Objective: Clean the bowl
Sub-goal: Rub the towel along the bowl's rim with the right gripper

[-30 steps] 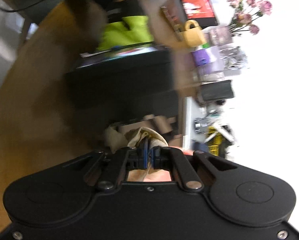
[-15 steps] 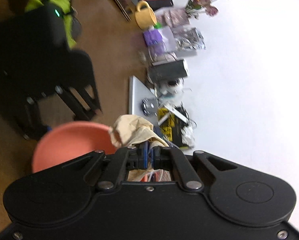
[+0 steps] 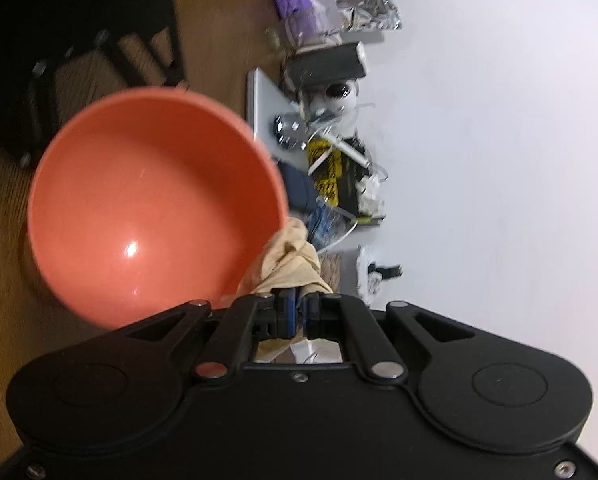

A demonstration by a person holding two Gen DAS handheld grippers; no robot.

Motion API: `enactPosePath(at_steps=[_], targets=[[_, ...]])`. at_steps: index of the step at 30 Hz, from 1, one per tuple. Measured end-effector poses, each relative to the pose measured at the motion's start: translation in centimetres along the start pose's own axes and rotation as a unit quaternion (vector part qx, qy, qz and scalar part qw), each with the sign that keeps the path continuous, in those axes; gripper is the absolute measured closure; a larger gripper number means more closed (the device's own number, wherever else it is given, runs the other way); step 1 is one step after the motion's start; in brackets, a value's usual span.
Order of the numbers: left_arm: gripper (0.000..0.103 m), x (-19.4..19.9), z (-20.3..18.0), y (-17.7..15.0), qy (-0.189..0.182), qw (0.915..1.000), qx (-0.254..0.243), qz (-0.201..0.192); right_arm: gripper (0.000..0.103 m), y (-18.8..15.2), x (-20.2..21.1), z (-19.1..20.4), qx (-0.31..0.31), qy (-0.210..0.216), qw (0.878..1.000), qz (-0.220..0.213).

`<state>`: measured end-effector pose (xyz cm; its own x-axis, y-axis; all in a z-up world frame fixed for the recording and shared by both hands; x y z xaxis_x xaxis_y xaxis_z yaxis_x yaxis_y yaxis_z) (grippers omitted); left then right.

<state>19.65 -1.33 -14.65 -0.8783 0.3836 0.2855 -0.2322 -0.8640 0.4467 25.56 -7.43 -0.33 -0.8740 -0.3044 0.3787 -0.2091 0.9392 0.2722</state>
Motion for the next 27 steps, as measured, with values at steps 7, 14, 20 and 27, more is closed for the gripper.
enactPosePath(at_steps=[7,14,20,27], targets=[[0.066,0.3,-0.2,-0.3,0.0,1.0,0.0,0.0,0.101,-2.2,0.6,2.2,0.01,0.033,0.999,0.034],[0.066,0.8,-0.2,-0.3,0.001,1.0,-0.001,0.0,0.101,-2.3,1.7,5.2,0.024,0.077,0.996,0.043],[0.066,1.1,-0.5,-0.1,0.004,1.0,-0.003,-0.001,0.101,-2.2,3.1,6.7,0.028,0.105,0.993,0.045],[0.066,1.5,-0.8,0.2,0.006,1.0,-0.005,-0.001,0.101,-1.5,4.9,7.8,0.022,0.138,0.989,0.038]])
Point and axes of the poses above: each gripper's, at about its wrist camera, not at the fingertips, and x roughly against the way its jaws point, z to its left, y to its top, the point moved 1 cm from there along -x, roughly the way its jaws point, and after that the axes turned 9 degrees about -x, right-handed, at the moved point
